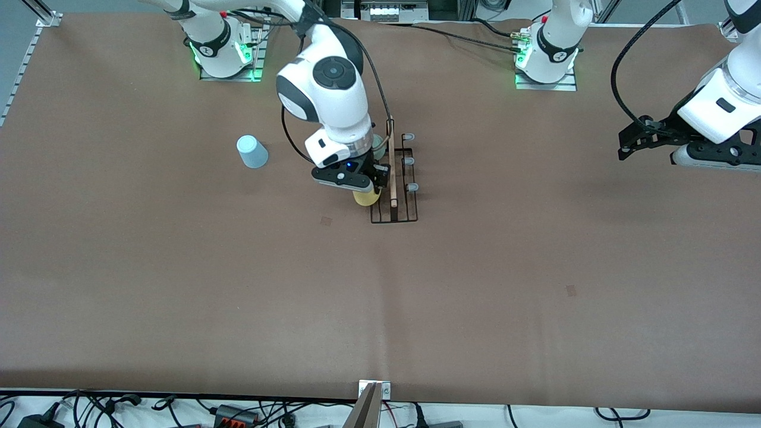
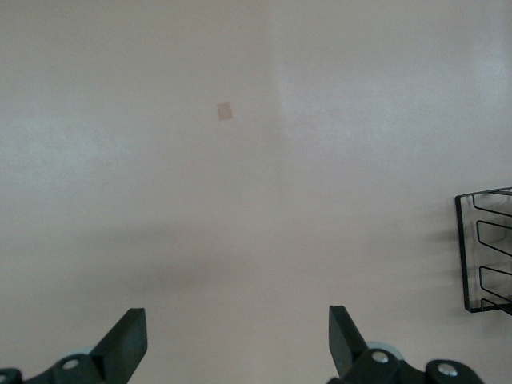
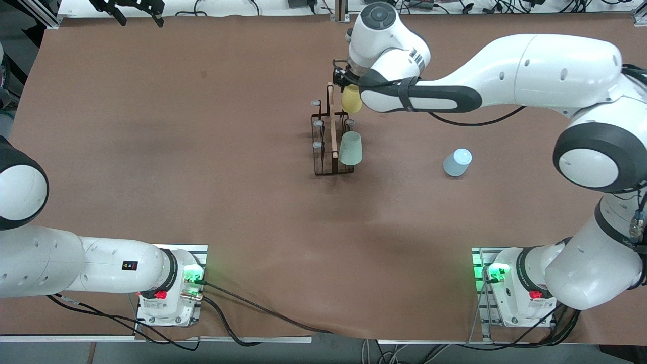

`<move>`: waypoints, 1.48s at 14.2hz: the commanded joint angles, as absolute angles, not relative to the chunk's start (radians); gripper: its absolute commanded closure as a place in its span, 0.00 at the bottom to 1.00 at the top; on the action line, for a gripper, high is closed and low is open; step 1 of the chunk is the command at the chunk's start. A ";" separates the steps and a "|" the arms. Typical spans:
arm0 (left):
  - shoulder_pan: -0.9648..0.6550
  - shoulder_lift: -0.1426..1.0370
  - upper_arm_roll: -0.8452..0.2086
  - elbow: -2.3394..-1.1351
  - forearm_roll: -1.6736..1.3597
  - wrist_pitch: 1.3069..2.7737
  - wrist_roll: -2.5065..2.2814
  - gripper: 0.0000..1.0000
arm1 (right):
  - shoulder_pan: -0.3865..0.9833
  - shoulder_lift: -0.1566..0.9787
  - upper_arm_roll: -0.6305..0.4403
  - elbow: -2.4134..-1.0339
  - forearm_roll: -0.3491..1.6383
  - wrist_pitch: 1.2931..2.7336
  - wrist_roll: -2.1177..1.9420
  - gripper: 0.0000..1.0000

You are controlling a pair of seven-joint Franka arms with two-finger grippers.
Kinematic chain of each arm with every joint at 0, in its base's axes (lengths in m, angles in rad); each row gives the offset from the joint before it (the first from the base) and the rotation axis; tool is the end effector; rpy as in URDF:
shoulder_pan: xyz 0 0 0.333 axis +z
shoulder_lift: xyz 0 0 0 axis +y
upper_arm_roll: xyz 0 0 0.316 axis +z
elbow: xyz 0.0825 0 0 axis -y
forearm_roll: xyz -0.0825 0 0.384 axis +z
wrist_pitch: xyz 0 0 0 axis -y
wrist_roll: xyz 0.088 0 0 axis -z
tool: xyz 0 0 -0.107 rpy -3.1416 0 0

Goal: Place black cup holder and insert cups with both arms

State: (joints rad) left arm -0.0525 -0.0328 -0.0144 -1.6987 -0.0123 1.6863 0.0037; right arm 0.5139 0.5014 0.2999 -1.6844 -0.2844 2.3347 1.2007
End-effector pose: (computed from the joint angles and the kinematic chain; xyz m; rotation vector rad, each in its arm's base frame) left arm 0.5510 -0.0382 0.5920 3.1272 -0.1084 0.0313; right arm 0.4939 0.4801 0.3365 -3.0013 0.3849 -0.2497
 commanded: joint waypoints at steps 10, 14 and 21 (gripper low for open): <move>-0.057 -0.029 -0.009 -1.681 -0.006 1.674 -0.005 0.00 | 0.378 0.428 0.314 -1.655 -0.295 2.234 1.117 0.00; -0.057 -0.029 -0.009 -1.680 -0.006 1.672 -0.005 0.00 | 0.123 0.304 0.416 -1.657 -0.293 2.021 0.866 0.00; -0.057 -0.028 -0.009 -1.680 -0.006 1.671 -0.005 0.00 | -0.161 0.118 0.342 -1.652 -0.195 1.775 0.232 0.00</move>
